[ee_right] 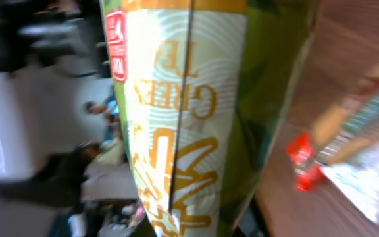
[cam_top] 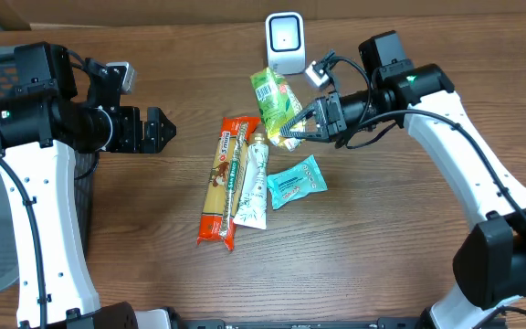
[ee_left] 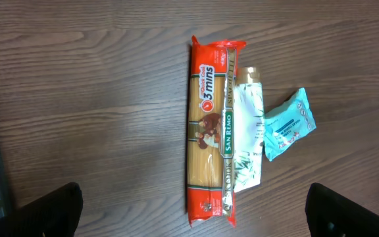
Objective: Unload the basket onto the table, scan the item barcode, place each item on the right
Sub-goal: 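Lift the green pouch up to the white scanner box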
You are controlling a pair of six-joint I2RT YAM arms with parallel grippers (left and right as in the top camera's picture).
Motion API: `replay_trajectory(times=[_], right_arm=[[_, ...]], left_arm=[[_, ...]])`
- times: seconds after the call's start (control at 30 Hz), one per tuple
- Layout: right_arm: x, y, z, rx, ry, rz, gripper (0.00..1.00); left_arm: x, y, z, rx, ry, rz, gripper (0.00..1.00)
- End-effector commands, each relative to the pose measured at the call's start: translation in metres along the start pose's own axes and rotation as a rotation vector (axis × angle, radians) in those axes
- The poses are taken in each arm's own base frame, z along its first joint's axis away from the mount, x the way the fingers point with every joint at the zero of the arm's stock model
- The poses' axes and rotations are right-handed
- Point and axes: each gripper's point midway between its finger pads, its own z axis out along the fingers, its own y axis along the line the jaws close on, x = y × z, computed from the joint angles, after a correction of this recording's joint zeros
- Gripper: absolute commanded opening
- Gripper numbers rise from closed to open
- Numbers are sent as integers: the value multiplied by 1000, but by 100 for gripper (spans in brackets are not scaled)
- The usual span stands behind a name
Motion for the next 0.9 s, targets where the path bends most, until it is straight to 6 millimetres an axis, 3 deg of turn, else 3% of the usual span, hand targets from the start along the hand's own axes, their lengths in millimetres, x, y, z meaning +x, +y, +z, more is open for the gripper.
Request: replay_trajectory(times=[0.0,0.23,0.4,0.53,0.63,0.87], right_arm=[[-18,15,-20,280,-89,-82,4],[-62,14,-86,802,-296,-178,3],[-93,10,-120,1111,-436,-275,4],[-123,-14,-128,1341,-477,-369,4],[-142,-33,-124,1441,-458,-437,4],[-172,-98,-112,1716,-210,-672,4]], left_arm=[[-4,-3,-2,9,-12,31,100],[-4,-3,-2,10,-12,30,100],[-4,-3,-2,9,-12,30,99],[-4,-3,-2,10,-12,30,99],[-4,-3,-2,10,-12,30,99],[-4,-3,-2,9,-12,31,100]])
